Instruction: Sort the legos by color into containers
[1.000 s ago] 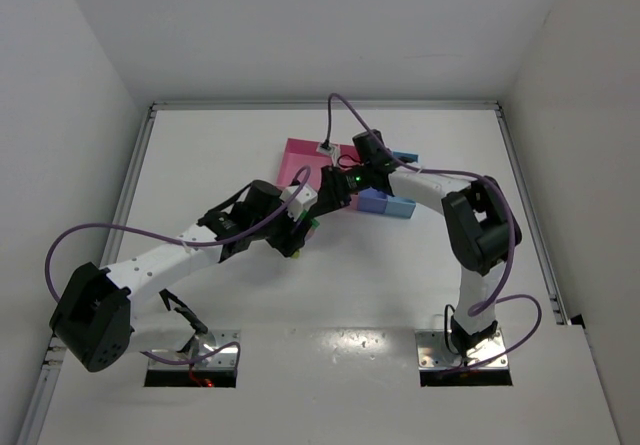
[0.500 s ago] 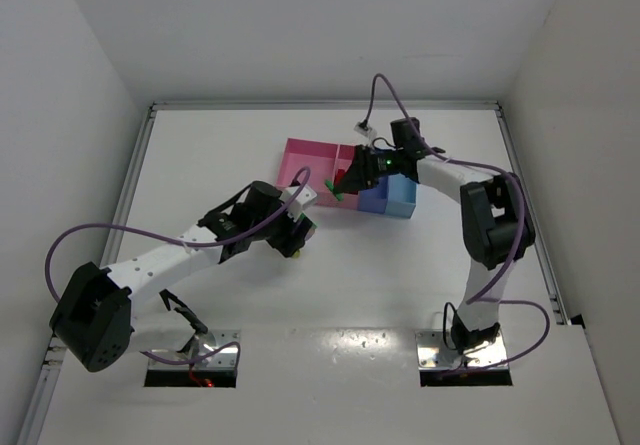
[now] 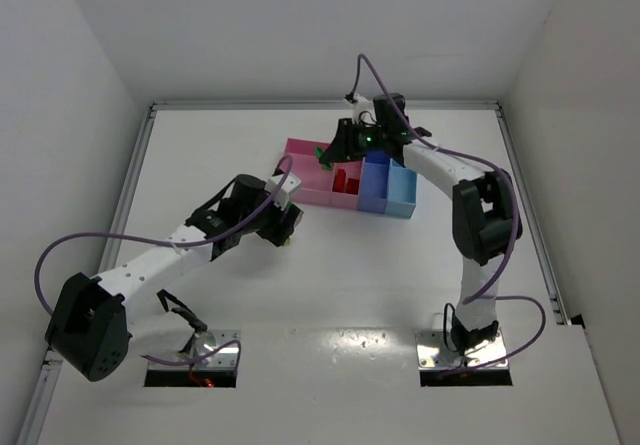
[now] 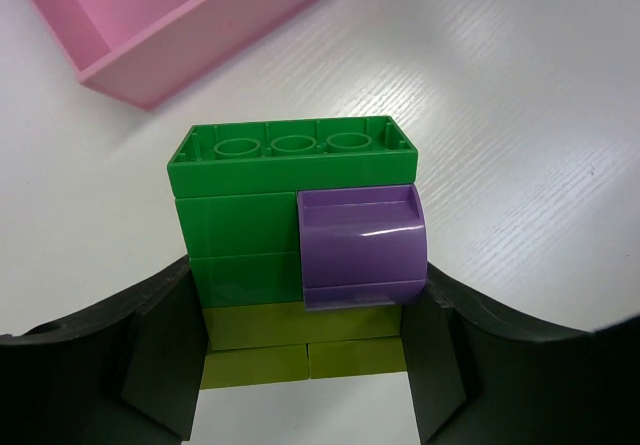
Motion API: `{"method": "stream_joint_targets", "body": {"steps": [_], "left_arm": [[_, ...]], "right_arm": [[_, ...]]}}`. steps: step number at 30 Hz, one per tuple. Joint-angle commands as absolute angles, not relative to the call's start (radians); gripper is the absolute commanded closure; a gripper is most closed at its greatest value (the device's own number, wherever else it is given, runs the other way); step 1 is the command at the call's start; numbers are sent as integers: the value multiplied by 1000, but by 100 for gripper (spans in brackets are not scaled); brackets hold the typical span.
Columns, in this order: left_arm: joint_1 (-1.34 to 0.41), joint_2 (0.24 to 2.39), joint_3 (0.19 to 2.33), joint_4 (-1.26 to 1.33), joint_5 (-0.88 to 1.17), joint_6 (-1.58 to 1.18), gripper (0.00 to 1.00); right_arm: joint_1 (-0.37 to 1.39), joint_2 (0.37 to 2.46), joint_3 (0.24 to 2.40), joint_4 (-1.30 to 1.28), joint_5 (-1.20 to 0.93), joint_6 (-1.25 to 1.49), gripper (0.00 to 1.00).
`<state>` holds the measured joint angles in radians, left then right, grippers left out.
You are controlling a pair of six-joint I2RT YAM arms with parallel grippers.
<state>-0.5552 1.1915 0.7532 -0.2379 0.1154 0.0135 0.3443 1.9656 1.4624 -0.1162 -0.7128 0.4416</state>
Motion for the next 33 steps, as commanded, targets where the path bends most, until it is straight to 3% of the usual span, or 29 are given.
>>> {"method": "stream_joint_targets", "body": {"steps": [1,2,3,6,12,16,23,31,33], "left_arm": [[-529,1147,746,-201,112,2,74],[-529,1147,746,-201,112,2,74],[-529,1147,746,-201,112,2,74],[-529,1147,746,-201,112,2,74],[-520,1147,746,-201,112,2,74],[-520,1147,746,-192,137,2,74],[-520,1138,736,-192,192,2,74],[-520,1147,736,-183,192,2,74],[-520,1157,746,-183,192,2,74]], "right_arm": [[377,2043,1566,-150,-608,433,100],[391,2060,1583,-179,-583,416,97],[409,2077,1616,-193,-566,407,85],[423,2137,1663,-232,-497,383,68],[443,2163,1672,-251,-465,374,36],[443,2090,1631,-218,-586,397,33],[391,2088,1543,-21,-1178,550,30],[477,2077,1454,35,-1263,585,29],[488,2077,1442,20,-1262,571,22]]}}
